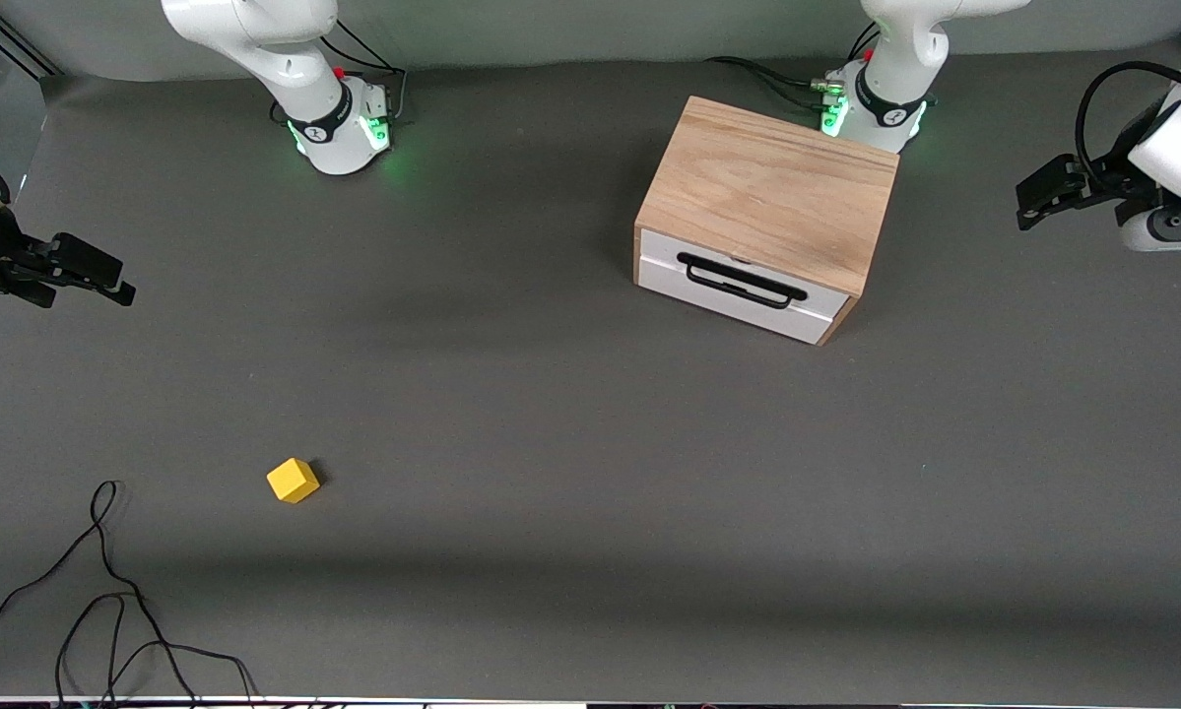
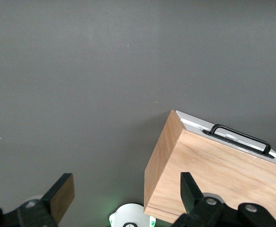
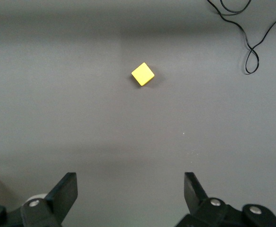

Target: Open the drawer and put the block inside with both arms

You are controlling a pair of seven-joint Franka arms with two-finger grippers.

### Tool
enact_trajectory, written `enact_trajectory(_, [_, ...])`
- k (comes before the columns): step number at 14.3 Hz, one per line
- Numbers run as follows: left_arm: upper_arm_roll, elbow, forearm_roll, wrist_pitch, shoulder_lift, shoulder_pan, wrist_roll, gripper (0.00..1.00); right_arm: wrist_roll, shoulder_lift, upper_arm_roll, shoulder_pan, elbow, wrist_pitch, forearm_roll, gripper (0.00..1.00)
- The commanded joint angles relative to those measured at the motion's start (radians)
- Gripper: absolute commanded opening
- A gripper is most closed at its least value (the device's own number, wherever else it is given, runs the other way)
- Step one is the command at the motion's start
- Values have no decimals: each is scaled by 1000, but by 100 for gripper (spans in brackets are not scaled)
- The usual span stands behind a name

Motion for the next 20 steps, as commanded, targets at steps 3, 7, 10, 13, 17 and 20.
enact_trajectory(3, [2, -7, -9, 30, -7, 6, 22, 100, -8, 4, 0, -1, 40, -11, -7, 100])
enact_trajectory(7, [2, 3, -14, 55, 5, 6, 22, 100, -12, 26, 2, 1, 45, 2, -8, 100])
enact_trajectory(10, [2, 3, -14, 56, 7, 9, 22, 100, -13, 43, 2, -1, 48, 26, -10, 100])
enact_trajectory(13, [2, 3, -11, 55, 5, 8, 24, 100, -21, 64, 2, -1, 51, 28, -24, 100])
enact_trajectory(17, [2, 3, -11, 49, 5, 9, 22, 100, -24, 101, 2, -3, 85, 29, -37, 100])
enact_trajectory(20, [2, 3, -11, 47, 5, 9, 22, 100, -16, 135, 2, -3, 114, 35, -36, 100])
